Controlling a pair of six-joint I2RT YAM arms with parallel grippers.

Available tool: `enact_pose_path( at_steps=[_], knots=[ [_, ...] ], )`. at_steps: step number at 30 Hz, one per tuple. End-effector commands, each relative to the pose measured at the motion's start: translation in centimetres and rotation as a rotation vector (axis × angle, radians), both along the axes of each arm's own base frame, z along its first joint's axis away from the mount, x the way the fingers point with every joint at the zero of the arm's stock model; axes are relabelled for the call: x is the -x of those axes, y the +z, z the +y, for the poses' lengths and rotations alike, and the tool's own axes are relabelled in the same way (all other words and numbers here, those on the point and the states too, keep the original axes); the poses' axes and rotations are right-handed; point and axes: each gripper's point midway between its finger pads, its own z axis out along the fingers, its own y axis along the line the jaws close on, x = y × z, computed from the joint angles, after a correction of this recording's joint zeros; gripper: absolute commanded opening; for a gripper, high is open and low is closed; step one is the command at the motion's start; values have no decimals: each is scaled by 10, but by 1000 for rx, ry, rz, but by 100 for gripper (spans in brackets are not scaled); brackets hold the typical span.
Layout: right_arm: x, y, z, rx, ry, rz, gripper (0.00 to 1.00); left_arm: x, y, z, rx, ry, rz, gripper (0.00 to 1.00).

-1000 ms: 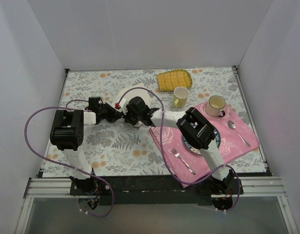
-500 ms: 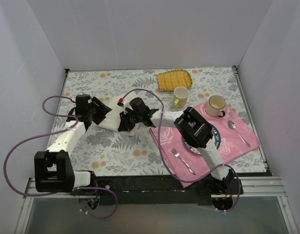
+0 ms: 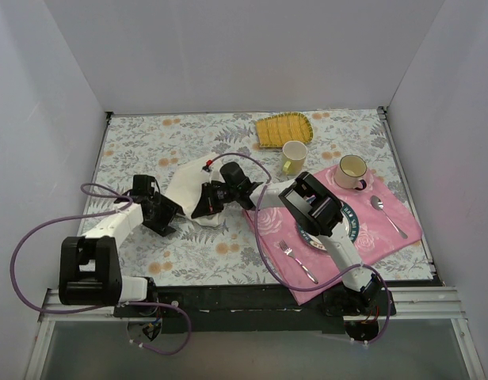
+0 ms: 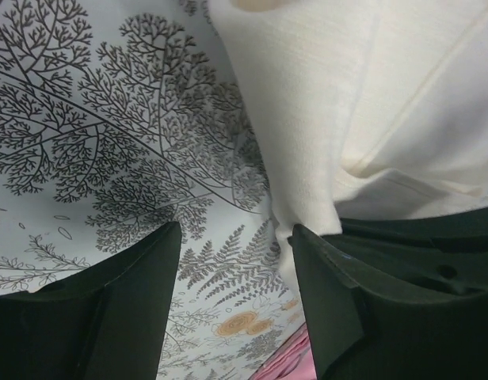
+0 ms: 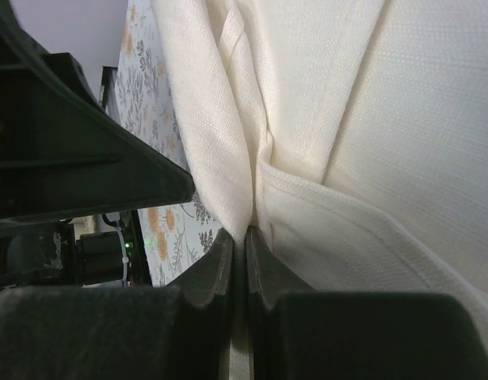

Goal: Fold the napkin, place the utensils inside, and roll it up
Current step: Roll the napkin with the utensil

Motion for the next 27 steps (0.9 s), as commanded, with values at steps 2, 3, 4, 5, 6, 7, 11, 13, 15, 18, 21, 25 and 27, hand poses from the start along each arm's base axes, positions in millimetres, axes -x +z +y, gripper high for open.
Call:
enact_pose_path(
  at_steps=[2,3,4,5,6,7,11,13,15,18,21,25,27],
  knots=[
    [10,-12,-5,7,11,70,1,-11,-9,-9,60,29,39,57],
    [12,-13,-5,5,13,71,1,-15,-8,-9,59,32,28,57],
    [12,-14,-6,6,12,72,1,-18,-7,-9,56,34,14,57],
    [12,-14,-6,3,12,72,1,-20,-5,-10,58,31,5,57],
    [12,-14,-6,0,11,73,1,-22,-2,-10,62,31,-7,57],
    [12,-14,-6,-1,12,74,1,-23,0,-11,65,26,-18,57],
    [10,-14,-6,-1,8,72,1,-24,14,-17,100,-4,-110,58],
    [8,-13,-7,-4,4,72,1,-27,22,-21,120,-16,-168,59],
    [6,-12,-7,-5,-1,70,1,-31,28,-23,133,-22,-203,62],
    [7,-12,-8,-6,-2,72,1,-33,25,-23,142,1,-194,64],
    [5,-10,-7,-9,-5,66,1,-33,11,-23,147,31,-105,62],
    [4,-7,-6,-11,-8,59,1,-33,-5,-14,95,66,7,59],
    [3,-5,-6,-11,-9,47,1,-31,-11,-12,83,75,53,58]
  ],
)
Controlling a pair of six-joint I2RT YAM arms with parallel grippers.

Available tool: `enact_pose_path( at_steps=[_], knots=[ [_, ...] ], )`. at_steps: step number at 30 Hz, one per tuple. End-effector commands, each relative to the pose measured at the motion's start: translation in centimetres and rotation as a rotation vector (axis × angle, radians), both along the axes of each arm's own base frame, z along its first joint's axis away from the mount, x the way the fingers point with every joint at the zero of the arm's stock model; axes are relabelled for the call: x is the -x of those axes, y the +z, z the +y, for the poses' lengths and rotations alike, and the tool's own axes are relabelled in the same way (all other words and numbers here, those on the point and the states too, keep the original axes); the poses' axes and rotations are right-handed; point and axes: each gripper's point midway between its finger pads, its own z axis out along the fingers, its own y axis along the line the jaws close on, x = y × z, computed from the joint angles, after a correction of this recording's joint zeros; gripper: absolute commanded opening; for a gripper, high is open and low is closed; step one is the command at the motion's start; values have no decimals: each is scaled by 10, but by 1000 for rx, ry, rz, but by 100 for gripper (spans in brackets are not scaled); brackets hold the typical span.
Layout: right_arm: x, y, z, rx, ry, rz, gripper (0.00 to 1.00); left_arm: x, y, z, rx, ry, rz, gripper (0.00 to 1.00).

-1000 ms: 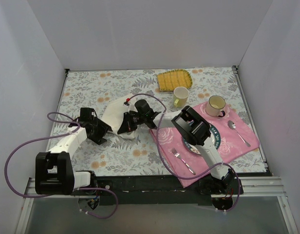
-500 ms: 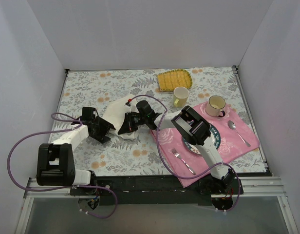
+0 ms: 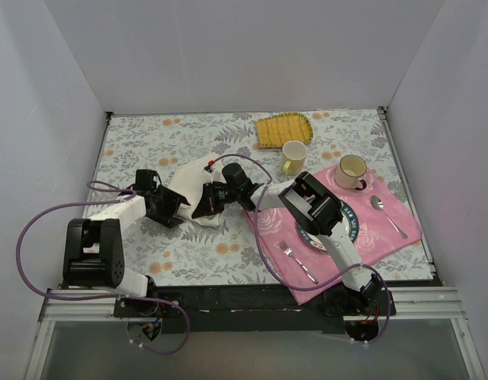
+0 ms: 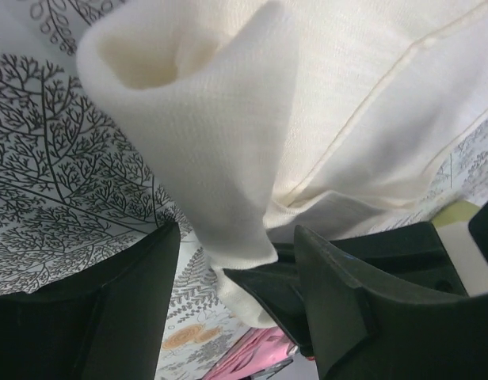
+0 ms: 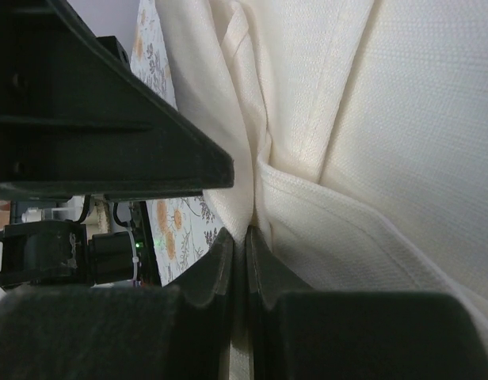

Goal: Fold the napkin, place the utensils inside, and roll it up
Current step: Roll the napkin with the utensil

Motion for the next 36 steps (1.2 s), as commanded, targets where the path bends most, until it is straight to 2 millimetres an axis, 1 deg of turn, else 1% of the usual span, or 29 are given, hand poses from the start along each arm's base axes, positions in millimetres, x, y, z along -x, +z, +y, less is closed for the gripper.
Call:
enact_pose_path(
  at_steps=[1,2,3,4,5,6,7,8,10,11,12,13,15,16,17,18,19,20,21,22,23,27,28,30,31,32,33,34,36],
  knots=[
    [1,-4,-4,16,4,-2,2,0,-3,7,-45,29,72,55],
    [0,-4,-5,18,4,-8,3,-4,-2,8,-51,27,69,53],
    [1,-4,-5,23,7,-15,4,-3,-6,9,-56,24,85,49],
    [0,-1,-5,19,6,-26,5,-3,-8,9,-56,23,91,35],
    [0,0,-5,20,8,-32,7,-4,-9,8,-58,16,91,26],
    [0,-2,-7,32,15,-47,8,-4,-14,8,-62,-3,104,21],
    [-1,4,-6,30,17,-66,10,-4,-16,7,-59,-11,107,17],
    [-3,5,-7,37,16,-83,12,-2,-18,6,-52,-19,116,7],
    [-6,11,-9,58,27,-144,18,1,-23,5,-52,-38,131,1],
    [-8,14,-10,67,35,-170,20,3,-23,4,-50,-40,133,0],
    [-10,24,-9,67,44,-208,22,4,-23,4,-46,-47,129,0],
    [-13,23,-13,107,65,-268,27,4,-21,3,-45,-49,121,0],
    [-17,37,-16,133,82,-357,35,4,-18,5,-51,-44,119,0],
    [-19,33,-22,184,103,-420,42,4,-16,5,-50,-40,118,0],
    [-24,44,-21,180,110,-483,45,2,-13,5,-51,-39,115,0],
    [-23,53,-24,195,118,-518,48,7,-13,6,-55,-32,142,0],
    [-22,56,-23,211,125,-558,53,4,-10,6,-54,-26,144,0],
    [-21,57,-27,229,155,-621,55,5,-11,6,-56,-22,159,0],
    [-20,66,-27,234,163,-675,57,7,-11,7,-58,-22,176,0],
    [-16,66,-24,264,171,-741,61,6,-8,5,-50,-24,177,0],
    [-16,69,-23,272,193,-824,63,6,-9,5,-47,-20,184,0],
    [-4,65,-14,318,217,-988,67,9,-6,2,-27,-5,208,0],
    [1,62,-9,343,215,-1024,68,10,-5,2,-23,-1,212,0],
    [2,58,-2,357,219,-1092,69,11,-2,1,-17,6,217,0],
    [8,54,2,372,224,-1120,69,10,-1,1,-17,9,218,0],
    [9,52,4,376,228,-1132,69,11,0,2,-20,10,224,0],
    [11,44,6,391,242,-1142,68,10,2,2,-21,16,223,0],
    [12,46,12,385,226,-1168,68,9,4,2,-23,16,220,0],
    [10,39,13,414,213,-1204,67,9,6,3,-26,17,222,0]
  ],
)
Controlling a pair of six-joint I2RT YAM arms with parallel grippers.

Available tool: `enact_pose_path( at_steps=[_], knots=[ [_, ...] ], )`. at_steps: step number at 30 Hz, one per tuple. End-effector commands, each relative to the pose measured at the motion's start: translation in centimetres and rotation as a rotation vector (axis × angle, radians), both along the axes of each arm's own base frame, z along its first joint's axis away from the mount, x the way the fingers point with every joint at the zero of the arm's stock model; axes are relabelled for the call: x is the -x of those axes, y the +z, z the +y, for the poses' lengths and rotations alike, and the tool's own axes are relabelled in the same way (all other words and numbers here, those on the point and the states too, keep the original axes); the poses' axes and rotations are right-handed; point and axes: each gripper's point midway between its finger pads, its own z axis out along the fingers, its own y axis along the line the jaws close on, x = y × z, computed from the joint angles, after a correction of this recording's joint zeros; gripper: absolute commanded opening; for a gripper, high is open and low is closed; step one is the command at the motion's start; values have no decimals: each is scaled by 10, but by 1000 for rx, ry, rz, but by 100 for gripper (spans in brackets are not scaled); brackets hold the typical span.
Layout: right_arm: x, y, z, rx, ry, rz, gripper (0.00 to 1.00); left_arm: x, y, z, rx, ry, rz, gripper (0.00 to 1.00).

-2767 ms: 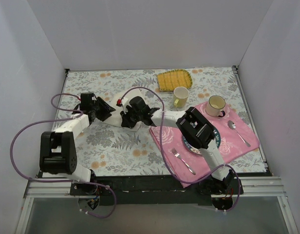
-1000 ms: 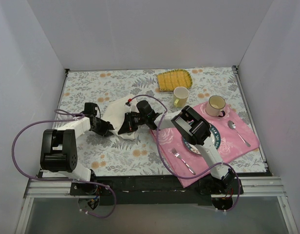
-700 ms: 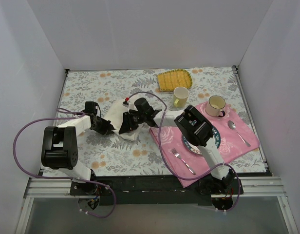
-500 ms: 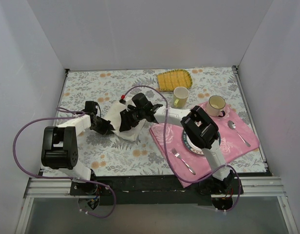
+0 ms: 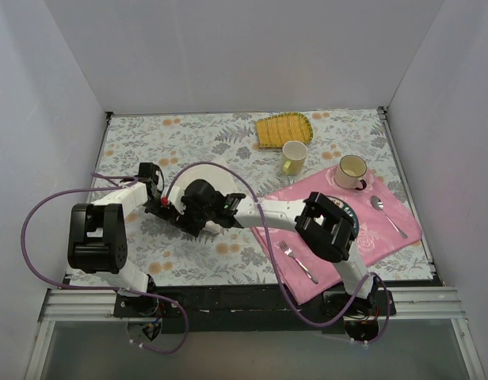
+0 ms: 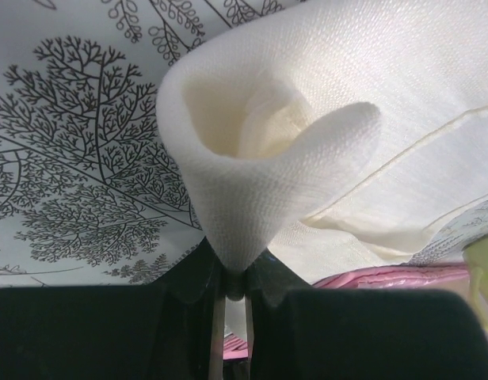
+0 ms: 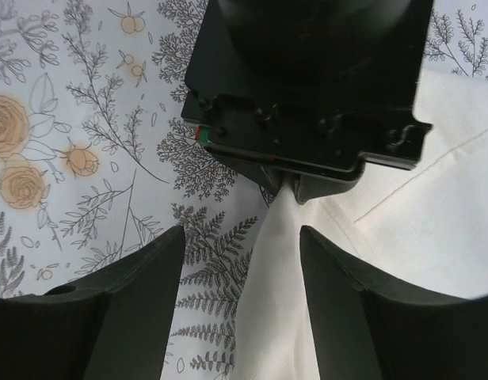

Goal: Fold the napkin, place the utensils inside, and roll it up
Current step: Roll the napkin with the utensil

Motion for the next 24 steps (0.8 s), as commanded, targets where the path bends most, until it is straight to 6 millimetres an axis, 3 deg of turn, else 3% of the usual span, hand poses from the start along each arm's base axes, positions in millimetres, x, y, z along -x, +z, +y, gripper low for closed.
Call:
enact_pose_path(
  at_steps=[1,6,12,15,19,20,24],
  knots=[
    [-29,-4,4,16,-72,-212,66,-1,13,1,-13,16,9,0],
    [-33,-18,1,35,-102,-261,61,3,14,0,-3,23,15,0],
    [-32,-32,3,55,-108,-260,45,5,15,-1,6,31,23,0],
    [-33,-43,3,80,-118,-239,32,4,17,-1,6,31,14,0],
    [-22,-51,3,74,-113,-166,4,4,19,1,-9,25,-4,0],
    [-20,-53,2,73,-114,-150,1,1,21,3,-19,19,-21,0],
    [-14,-58,-3,50,-111,-56,1,-5,29,7,-57,-33,-92,4]
  ],
)
